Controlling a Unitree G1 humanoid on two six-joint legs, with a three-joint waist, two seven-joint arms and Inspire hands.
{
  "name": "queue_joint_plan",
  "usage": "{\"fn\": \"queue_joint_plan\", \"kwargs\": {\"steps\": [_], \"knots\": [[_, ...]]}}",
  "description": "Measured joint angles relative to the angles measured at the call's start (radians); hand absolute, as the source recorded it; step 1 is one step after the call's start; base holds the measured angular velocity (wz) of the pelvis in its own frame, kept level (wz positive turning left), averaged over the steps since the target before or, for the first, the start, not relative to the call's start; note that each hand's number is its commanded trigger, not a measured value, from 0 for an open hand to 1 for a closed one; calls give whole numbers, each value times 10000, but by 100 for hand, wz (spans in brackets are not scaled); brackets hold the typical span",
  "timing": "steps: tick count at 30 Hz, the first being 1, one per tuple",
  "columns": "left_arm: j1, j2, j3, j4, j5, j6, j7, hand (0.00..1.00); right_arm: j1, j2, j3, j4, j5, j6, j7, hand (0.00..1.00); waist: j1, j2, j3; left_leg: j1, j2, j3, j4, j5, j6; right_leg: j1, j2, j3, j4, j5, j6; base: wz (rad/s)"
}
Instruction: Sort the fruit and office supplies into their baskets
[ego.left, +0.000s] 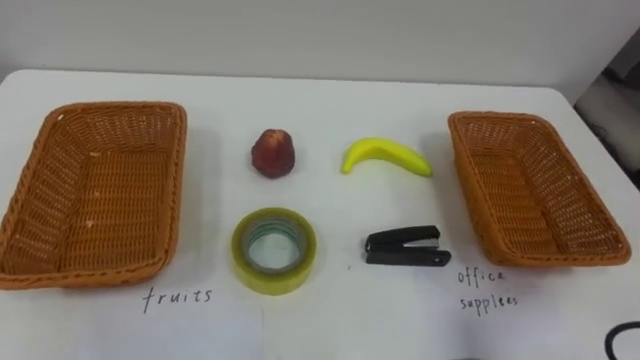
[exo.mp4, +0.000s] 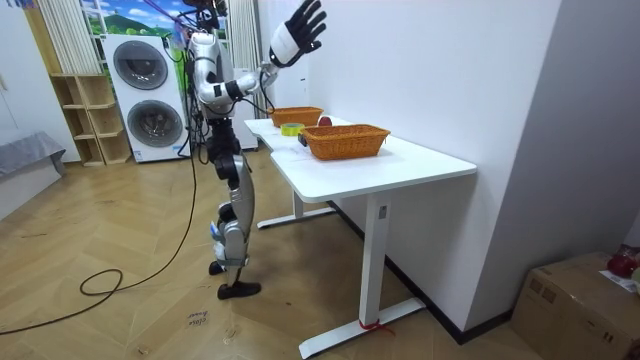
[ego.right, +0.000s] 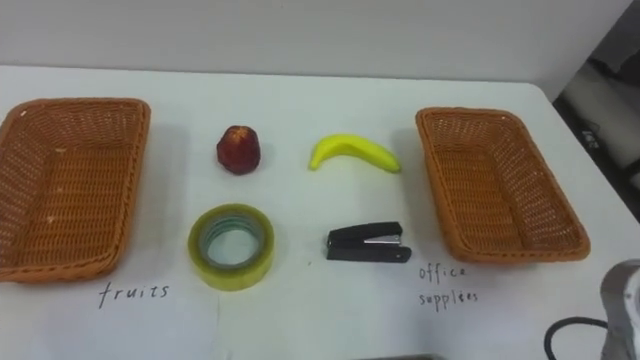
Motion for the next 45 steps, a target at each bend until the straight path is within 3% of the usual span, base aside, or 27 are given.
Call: {"fn": "queue_joint_plan", "kwargs": {"steps": [7,22,23,27,28,35,45], "knots": [[2,17,-39,-35,151,70,-423,0,-319,0,583,-94,-1628,144,1536,0,170,61,14,-3,29,-117,12,-1,-3,50,6,-127,4,16,-23,5],[-23,8,-44,-346,157,148,-581,0,-322,-5,1394,-221,-2690,497,4019,0,173,196,-41,-29,47,-122,15,3,-12,59,-2,-223,-26,45,-47,0],[-39,4,-41,-361,158,164,-581,0,-321,-5,1401,-218,-2686,550,4260,0,181,161,-78,-18,46,-125,15,4,-13,72,-2,-218,-28,45,-47,0],[-133,4,-43,-368,157,285,-638,0,-300,-5,1476,-169,-2681,801,4992,0,176,197,-61,13,46,-126,34,8,-17,111,-5,-215,-29,45,-47,0],[-130,6,-48,-368,157,306,-652,0,-286,-11,1571,-163,-2679,913,5187,0,194,148,-88,13,46,-126,42,8,-17,111,-5,-215,-29,45,-47,0],[-220,17,-462,-368,149,453,-653,0,-148,-132,2334,252,-2697,1482,6401,0,222,13,-4,-40,49,-160,145,5,-18,111,2,-207,-10,78,-62,0],[-255,51,-423,-405,466,456,-670,0,-123,-188,2536,282,-3611,1575,7821,0,310,15,-13,-86,55,-161,53,7,-19,73,29,-217,-143,144,-60,0]]}}
